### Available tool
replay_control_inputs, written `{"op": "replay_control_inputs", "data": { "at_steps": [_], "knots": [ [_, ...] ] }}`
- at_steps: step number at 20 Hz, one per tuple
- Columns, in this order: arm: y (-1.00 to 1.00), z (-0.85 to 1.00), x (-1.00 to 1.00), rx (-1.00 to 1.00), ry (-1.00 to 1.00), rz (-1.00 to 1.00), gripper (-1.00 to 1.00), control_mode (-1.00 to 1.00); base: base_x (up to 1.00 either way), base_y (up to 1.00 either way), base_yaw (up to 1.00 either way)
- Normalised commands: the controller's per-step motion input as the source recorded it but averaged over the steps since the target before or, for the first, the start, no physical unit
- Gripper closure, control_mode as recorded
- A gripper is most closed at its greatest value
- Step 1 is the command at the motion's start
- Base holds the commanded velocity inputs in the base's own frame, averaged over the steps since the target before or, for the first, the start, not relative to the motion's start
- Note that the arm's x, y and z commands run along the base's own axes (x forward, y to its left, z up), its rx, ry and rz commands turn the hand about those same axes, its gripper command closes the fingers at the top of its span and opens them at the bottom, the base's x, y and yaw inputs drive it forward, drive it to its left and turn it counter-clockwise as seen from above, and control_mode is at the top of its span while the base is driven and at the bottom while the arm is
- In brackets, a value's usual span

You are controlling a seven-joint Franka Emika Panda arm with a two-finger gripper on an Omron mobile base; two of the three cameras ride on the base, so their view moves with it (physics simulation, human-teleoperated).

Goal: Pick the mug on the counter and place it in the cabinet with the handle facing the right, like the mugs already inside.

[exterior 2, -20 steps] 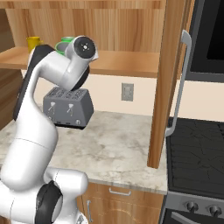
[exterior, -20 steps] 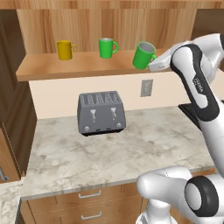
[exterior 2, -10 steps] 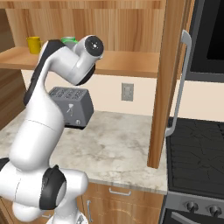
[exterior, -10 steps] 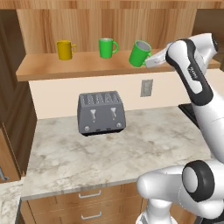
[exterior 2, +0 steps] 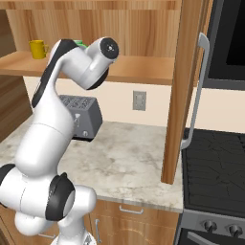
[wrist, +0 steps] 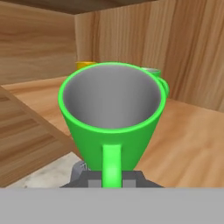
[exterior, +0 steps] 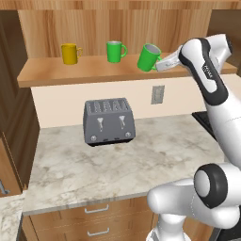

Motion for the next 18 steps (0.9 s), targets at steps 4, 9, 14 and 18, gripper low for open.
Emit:
{"op": "replay_control_inputs", "data": {
  "at_steps": [4, 9, 14, 18],
  "knots": [
    [0.00, 0.00, 0.00, -0.02, 0.00, 0.03, 1.00, -1.00, 0.00, 0.00, 0.00],
    [0.00, 0.00, 0.00, -0.04, 0.00, 0.02, 1.00, -1.00, 0.00, 0.00, 0.00],
    [0.05, 0.00, 0.00, -0.09, 0.00, 0.02, 1.00, -1.00, 0.00, 0.00, 0.00],
    [0.02, 0.00, 0.00, -0.08, 0.00, 0.01, 1.00, -1.00, 0.00, 0.00, 0.00]
  ]
}}
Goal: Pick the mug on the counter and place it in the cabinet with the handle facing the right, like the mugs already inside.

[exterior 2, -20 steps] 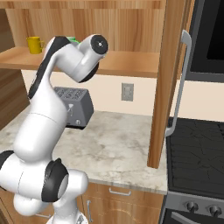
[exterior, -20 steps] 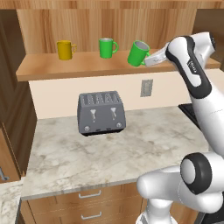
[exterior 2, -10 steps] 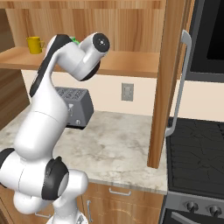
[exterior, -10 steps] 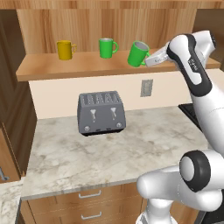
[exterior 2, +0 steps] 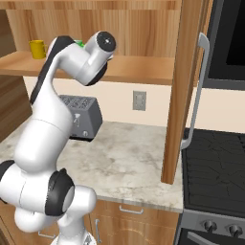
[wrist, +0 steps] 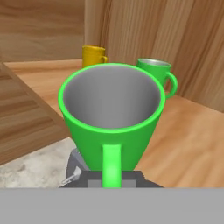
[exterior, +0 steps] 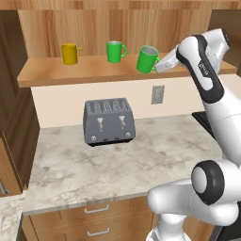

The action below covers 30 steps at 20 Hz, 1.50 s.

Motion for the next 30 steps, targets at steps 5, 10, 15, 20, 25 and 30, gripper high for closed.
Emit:
{"op": "replay_control_inputs", "data": {
  "at_steps": [5, 10, 15, 20, 25, 30],
  "knots": [
    [0.00, 0.00, 0.18, -0.04, 0.01, 0.01, 1.00, -1.00, 0.00, 0.00, 0.00],
    [0.00, 0.00, 0.33, 0.00, 0.02, 0.00, 1.00, -1.00, 0.00, 0.00, 0.00],
    [0.00, -0.01, 0.29, 0.00, 0.02, 0.03, 1.00, -1.00, 0.00, 0.00, 0.00],
    [0.00, 0.00, 0.27, 0.00, 0.01, 0.11, 1.00, -1.00, 0.00, 0.00, 0.00],
    [0.00, 0.00, 0.22, 0.00, 0.02, 0.15, 1.00, -1.00, 0.00, 0.00, 0.00],
    [0.00, 0.00, 0.08, -0.03, 0.02, 0.05, 1.00, -1.00, 0.00, 0.00, 0.00]
  ]
}}
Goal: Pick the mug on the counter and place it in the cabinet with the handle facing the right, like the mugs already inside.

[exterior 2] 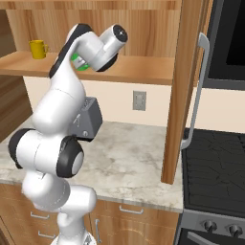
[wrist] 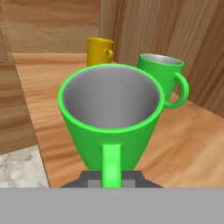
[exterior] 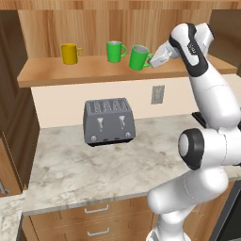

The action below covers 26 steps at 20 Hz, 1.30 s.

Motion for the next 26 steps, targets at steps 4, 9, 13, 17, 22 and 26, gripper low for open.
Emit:
{"op": "replay_control_inputs", "data": {
  "at_steps": [4, 9, 13, 17, 22, 26],
  "knots": [
    [0.00, 0.00, 0.01, -0.05, 0.01, 0.00, -1.00, -1.00, 0.00, 0.00, 0.00],
    [0.00, 0.00, 0.00, -0.06, 0.00, 0.00, -1.00, -1.00, 0.00, 0.00, 0.00],
    [0.00, 0.00, 0.00, -0.05, 0.00, 0.00, -1.00, -1.00, 0.00, 0.00, 0.00],
    [0.00, 0.00, 0.00, -0.01, 0.00, 0.00, -1.00, -1.00, 0.00, 0.00, 0.00],
    [0.00, 0.00, -0.10, 0.00, 0.00, 0.00, -1.00, -1.00, 0.00, 0.00, 0.00],
    [0.00, 0.00, -0.33, 0.00, -0.04, 0.00, -1.00, -1.00, 0.00, 0.00, 0.00]
  ]
}}
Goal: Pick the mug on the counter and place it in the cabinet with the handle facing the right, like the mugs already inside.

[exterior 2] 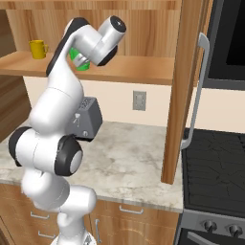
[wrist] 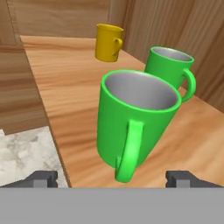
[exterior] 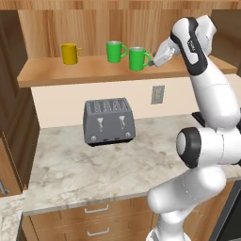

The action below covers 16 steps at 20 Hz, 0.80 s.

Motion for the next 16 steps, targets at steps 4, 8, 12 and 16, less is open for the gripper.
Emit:
{"op": "replay_control_inputs", "data": {
  "at_steps": [4, 8, 12, 16],
  "knots": [
    [0.00, 0.00, -0.42, 0.00, -0.11, 0.00, -1.00, -1.00, 0.00, 0.00, 0.00],
    [0.00, 0.00, -0.50, -0.02, -0.11, 0.00, -1.00, -1.00, 0.00, 0.00, 0.00],
    [0.00, 0.00, -0.56, -0.02, -0.13, 0.00, -1.00, -1.00, 0.00, 0.00, 0.00],
    [0.00, 0.00, -0.56, -0.03, -0.12, 0.00, -1.00, -1.00, 0.00, 0.00, 0.00]
  ]
}}
